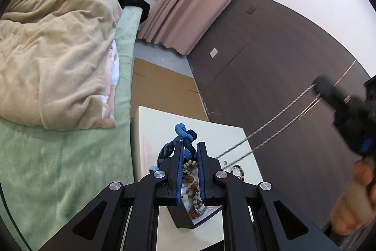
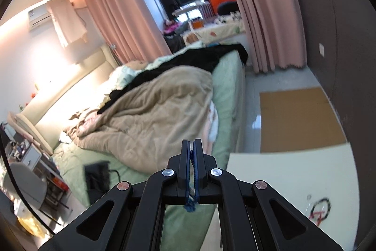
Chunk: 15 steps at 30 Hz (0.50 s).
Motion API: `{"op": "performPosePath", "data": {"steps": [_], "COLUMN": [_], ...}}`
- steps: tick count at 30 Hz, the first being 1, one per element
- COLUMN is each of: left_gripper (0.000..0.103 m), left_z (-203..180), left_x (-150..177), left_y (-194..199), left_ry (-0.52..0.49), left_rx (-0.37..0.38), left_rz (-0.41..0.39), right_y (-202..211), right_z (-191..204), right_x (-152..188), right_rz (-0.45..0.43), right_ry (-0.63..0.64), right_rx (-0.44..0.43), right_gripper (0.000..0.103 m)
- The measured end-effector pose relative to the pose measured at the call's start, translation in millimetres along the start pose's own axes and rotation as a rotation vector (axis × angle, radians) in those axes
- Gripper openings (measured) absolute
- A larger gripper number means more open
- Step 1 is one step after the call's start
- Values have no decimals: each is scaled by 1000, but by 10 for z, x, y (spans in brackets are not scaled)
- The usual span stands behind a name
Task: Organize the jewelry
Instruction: 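Lift the silver chain pendant with the right gripper and lower the blue cord into the box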
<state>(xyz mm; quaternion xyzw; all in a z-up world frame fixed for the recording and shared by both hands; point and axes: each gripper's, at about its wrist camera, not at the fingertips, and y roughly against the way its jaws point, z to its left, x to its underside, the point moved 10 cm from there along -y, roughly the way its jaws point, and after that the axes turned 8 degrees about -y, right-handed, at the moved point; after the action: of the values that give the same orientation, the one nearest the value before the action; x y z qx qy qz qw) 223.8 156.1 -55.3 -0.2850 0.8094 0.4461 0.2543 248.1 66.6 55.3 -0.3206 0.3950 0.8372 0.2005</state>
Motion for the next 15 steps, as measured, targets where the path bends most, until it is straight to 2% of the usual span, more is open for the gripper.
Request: {"op": "performPosePath", "data": {"steps": [9,15], "left_gripper": [11,11], "left_z": [38,54], "left_x": [23,41], "left_y": [-61,-118], "left_ry": [9,10], "left_rx": [-18,-27], "left_rz": [13,25], "right_y": [-364,-479], "right_z": [-461,-412], "right_x": [408,576], "right_rz": [106,142], "right_ry": [-80,-102], "right_rx": [23,-40], "right_gripper": [4,4]}}
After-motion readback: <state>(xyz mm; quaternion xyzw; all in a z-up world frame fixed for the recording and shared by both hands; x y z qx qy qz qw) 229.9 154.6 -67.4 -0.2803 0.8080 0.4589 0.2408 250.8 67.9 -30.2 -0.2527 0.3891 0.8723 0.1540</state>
